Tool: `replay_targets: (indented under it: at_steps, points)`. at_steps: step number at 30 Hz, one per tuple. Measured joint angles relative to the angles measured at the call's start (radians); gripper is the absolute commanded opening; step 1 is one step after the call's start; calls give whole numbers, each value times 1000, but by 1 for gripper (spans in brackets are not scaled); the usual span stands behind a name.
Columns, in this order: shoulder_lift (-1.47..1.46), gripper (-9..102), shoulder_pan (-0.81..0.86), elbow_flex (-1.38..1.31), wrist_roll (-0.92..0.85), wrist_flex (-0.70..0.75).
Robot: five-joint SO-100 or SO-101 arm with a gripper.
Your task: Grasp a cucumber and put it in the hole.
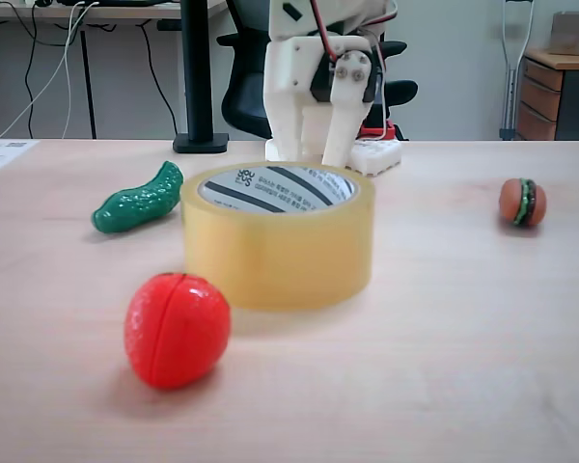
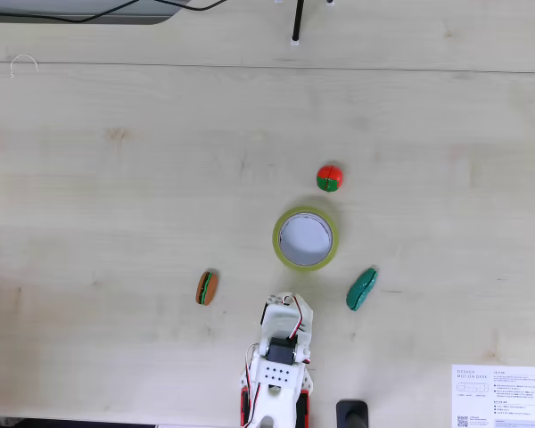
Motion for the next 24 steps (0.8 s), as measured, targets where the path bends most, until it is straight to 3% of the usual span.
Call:
replay_targets:
  at_steps: [24]
  points:
    - [0, 0, 0, 0, 0, 0]
